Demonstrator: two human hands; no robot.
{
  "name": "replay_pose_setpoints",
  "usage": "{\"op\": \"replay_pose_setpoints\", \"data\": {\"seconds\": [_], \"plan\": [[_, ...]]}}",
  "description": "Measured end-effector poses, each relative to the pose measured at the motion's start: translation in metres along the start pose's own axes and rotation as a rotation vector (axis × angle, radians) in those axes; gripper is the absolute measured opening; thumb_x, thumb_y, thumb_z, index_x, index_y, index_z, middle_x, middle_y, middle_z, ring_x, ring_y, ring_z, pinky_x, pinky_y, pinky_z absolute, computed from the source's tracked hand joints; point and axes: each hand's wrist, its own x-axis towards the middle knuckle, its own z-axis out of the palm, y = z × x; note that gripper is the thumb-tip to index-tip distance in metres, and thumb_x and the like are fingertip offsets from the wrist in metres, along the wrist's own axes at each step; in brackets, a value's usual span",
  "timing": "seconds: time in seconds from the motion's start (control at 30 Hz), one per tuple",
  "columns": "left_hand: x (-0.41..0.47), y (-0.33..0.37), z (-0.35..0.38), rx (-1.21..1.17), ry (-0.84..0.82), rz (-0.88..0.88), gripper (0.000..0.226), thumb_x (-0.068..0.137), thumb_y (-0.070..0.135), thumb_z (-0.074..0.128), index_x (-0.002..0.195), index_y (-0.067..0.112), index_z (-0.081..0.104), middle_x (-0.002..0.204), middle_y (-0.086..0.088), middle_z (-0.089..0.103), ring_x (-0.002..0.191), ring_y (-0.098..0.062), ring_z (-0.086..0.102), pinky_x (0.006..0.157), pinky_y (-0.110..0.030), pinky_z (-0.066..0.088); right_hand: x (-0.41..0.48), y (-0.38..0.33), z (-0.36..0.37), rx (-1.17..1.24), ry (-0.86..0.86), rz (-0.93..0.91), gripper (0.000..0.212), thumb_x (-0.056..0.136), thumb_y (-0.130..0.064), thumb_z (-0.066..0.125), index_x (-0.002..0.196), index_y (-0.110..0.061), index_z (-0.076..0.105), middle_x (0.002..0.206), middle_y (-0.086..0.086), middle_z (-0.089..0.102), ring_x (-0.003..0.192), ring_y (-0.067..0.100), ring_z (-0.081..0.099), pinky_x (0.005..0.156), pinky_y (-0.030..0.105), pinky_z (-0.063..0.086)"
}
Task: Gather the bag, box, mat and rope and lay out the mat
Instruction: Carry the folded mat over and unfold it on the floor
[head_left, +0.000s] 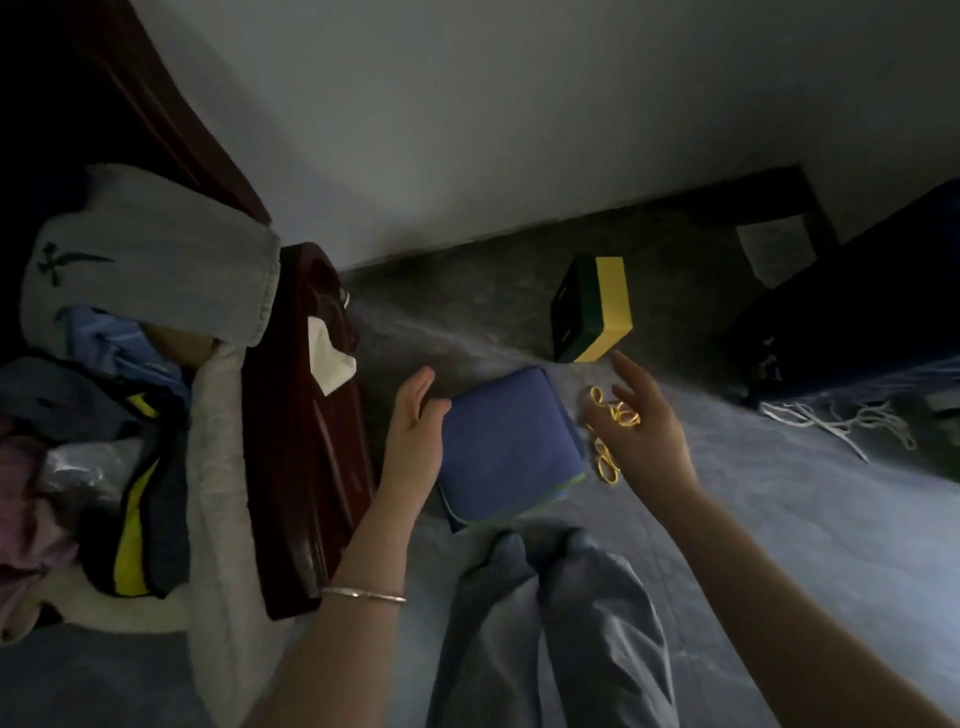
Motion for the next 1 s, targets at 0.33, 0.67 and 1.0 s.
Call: {"op": "replay_pose_setpoints", "data": {"seconds": [0.33, 0.67, 1.0], "plan": [[0.126, -0.229, 0.061, 0.210, 0.134, -0.041, 0.049, 0.090, 0.000, 0.051, 0.136, 0.011, 0.042, 0.134, 0.001, 0.046, 0.115, 0.006, 0.047, 0.087, -0.003, 0.032, 0.159, 0.202, 0.107, -0.240, -0.170, 0.091, 0.066, 0.081, -0.028, 0.071, 0.139, -0.035, 0.040, 0.123, 0.003, 0.054, 0.121, 0.028, 0.049, 0.082, 0.033, 0.039], [0.244, -0.421, 0.106, 0.464, 0.300, -0.160, 0.093, 0.063, 0.030, 0.086, 0.138, 0.001, 0.038, 0.140, -0.017, 0.046, 0.132, -0.030, 0.042, 0.110, -0.041, 0.034, 0.285, 0.395, 0.199, -0.545, -0.314, 0.084, 0.086, 0.075, -0.049, 0.072, 0.145, -0.019, 0.031, 0.147, 0.007, 0.038, 0.131, 0.030, 0.038, 0.101, 0.039, 0.035], [0.281, -0.512, 0.089, 0.258, 0.454, -0.638, 0.113, 0.055, 0.040, 0.089, 0.142, 0.007, 0.025, 0.131, -0.010, 0.048, 0.119, -0.028, 0.050, 0.092, -0.035, 0.042, 0.334, 0.488, 0.243, -0.426, -0.363, 0.360, 0.134, 0.034, -0.072, 0.081, 0.142, -0.013, 0.029, 0.141, 0.011, 0.041, 0.127, 0.032, 0.042, 0.102, 0.047, 0.040]]}}
